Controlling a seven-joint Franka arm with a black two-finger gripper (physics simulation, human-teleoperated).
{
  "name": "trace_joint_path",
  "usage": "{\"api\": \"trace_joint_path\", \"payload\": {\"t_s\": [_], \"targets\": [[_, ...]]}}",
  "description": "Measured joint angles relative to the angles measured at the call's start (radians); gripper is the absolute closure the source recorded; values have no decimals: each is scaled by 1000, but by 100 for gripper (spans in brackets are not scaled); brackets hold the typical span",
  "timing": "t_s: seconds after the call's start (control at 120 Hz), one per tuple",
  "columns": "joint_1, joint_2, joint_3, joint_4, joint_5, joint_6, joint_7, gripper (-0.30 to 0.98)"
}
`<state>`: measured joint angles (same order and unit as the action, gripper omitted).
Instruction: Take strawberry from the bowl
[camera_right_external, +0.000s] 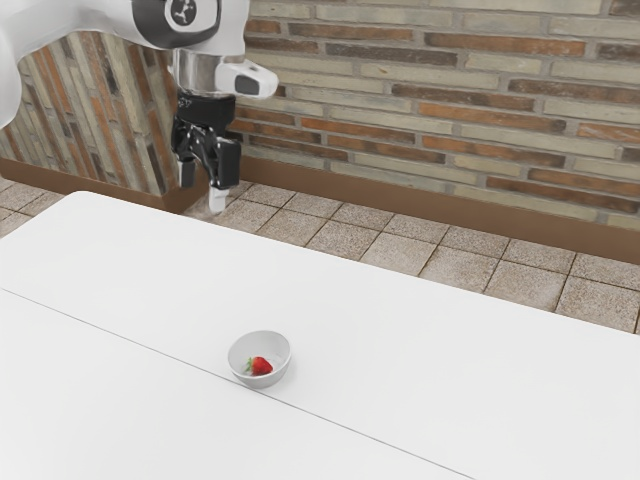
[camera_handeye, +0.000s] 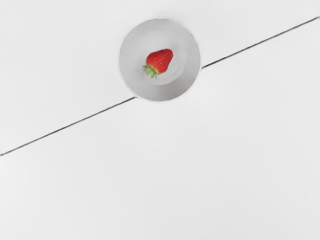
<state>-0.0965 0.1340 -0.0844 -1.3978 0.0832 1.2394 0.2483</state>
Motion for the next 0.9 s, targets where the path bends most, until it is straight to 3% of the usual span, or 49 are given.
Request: {"api": "trace_joint_path", "payload": {"t_s": [0.325,0.4,0.525,0.575,0.692,0.9], "targets": [[6,-16,-32,2,11,186,130,0],[-17,-26,-112,12,40,205,233,0],[7,50,-140,-10,24,289,449,0],[37,77,-141,-90,18,347,525,0],[83,1,-142,-412,1,545,680,3],[72,-3,-147,-555,-4,742,884,24]]}}
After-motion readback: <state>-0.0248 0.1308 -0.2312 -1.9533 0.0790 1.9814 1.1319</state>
